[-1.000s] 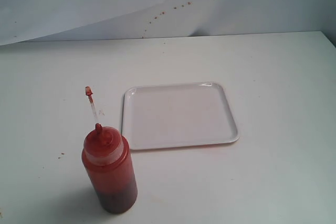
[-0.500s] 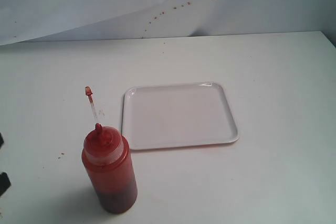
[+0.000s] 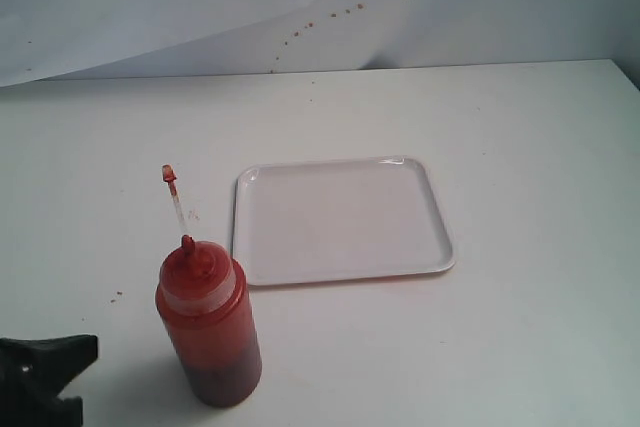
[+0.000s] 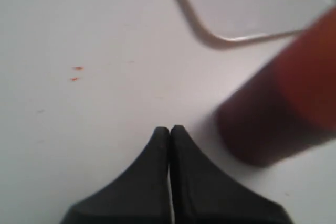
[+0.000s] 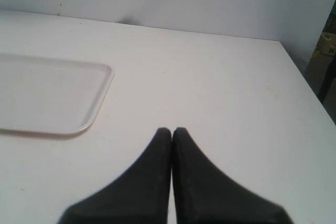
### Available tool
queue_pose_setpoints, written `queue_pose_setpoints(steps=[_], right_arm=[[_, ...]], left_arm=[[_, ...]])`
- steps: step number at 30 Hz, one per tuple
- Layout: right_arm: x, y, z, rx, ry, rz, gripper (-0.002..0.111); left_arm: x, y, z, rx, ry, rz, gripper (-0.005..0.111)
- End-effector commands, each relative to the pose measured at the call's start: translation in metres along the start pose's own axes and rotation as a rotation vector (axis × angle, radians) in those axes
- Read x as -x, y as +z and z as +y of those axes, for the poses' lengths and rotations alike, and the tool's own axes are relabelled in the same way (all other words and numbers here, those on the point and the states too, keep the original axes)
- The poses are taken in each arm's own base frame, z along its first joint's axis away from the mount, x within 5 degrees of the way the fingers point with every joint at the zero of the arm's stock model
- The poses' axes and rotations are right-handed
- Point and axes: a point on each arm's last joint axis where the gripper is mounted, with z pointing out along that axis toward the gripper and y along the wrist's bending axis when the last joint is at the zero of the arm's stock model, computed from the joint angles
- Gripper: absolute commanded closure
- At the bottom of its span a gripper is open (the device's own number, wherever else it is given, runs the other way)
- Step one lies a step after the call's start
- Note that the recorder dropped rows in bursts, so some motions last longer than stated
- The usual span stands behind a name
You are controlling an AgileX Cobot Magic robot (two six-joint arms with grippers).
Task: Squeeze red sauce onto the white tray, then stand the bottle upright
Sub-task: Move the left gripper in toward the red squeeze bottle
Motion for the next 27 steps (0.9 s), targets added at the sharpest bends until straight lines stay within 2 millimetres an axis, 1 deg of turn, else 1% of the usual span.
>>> queue_pose_setpoints(steps=[1, 5, 10, 14, 21, 27], right_arm=[[-0.001, 0.000, 0.000, 0.004, 0.004, -0.001, 0.108], [-0.001, 0.000, 0.000, 0.004, 0.004, -0.001, 0.108], [-0.001, 0.000, 0.000, 0.004, 0.004, -0.001, 0.108], [-0.001, 0.000, 0.000, 0.004, 0.004, -0.001, 0.108], [-0.001, 0.000, 0.000, 0.004, 0.004, -0.001, 0.108], [-0.001, 0.000, 0.000, 0.004, 0.004, -0.001, 0.108]], left_arm=[[-0.009, -0.004, -0.025, -0.289, 0.252, 0.048, 0.107], [-0.012, -0.006, -0.031, -0.366, 0.311, 0.068, 0.107], [-0.010, -0.008, -0.037, -0.426, 0.209, 0.052, 0.107], [-0.010, -0.011, -0.042, -0.494, 0.225, 0.048, 0.107], [-0.010, -0.011, -0.043, -0.507, 0.221, 0.042, 0.107], [-0.009, -0.011, -0.043, -0.499, 0.159, 0.048, 0.106]])
